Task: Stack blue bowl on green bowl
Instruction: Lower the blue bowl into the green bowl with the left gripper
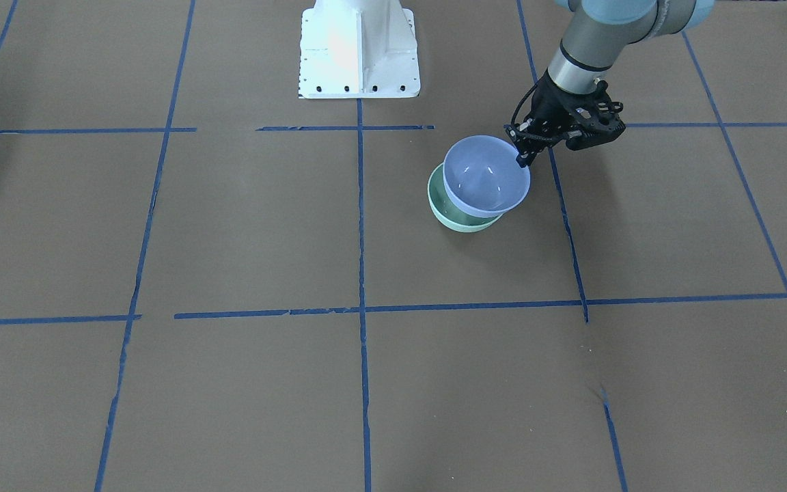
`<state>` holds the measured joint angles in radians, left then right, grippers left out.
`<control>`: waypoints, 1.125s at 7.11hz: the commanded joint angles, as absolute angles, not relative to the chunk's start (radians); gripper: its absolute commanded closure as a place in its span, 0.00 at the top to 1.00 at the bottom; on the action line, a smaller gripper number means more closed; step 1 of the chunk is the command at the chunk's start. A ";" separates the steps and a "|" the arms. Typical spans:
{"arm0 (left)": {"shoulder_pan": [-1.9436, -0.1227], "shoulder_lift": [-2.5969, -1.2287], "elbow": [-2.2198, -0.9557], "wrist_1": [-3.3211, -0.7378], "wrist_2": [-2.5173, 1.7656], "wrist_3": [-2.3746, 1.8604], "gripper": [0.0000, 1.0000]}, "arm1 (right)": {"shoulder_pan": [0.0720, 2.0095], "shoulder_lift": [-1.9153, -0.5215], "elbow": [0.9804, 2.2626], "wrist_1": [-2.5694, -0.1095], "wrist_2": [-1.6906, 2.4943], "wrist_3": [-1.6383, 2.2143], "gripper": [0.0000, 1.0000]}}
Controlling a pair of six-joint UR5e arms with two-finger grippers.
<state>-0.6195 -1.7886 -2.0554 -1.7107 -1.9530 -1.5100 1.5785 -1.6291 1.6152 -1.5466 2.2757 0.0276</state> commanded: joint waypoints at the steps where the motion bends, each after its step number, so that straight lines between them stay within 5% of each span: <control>1: -0.588 -1.834 -1.993 -1.712 -1.945 -1.519 0.00 | 1.578 -1.629 1.615 -1.546 2.275 0.028 1.00; 5: -0.578 -1.838 -1.974 -1.715 -1.945 -1.511 0.02 | 1.578 -1.629 1.615 -1.548 2.275 0.028 1.00; 7: -0.580 -1.836 -1.973 -1.718 -1.944 -1.509 0.99 | 1.578 -1.629 1.615 -1.546 2.276 0.028 1.00; 8: -0.589 -1.833 -1.986 -1.723 -1.947 -1.517 1.00 | 1.578 -1.629 1.615 -1.548 2.276 0.028 1.00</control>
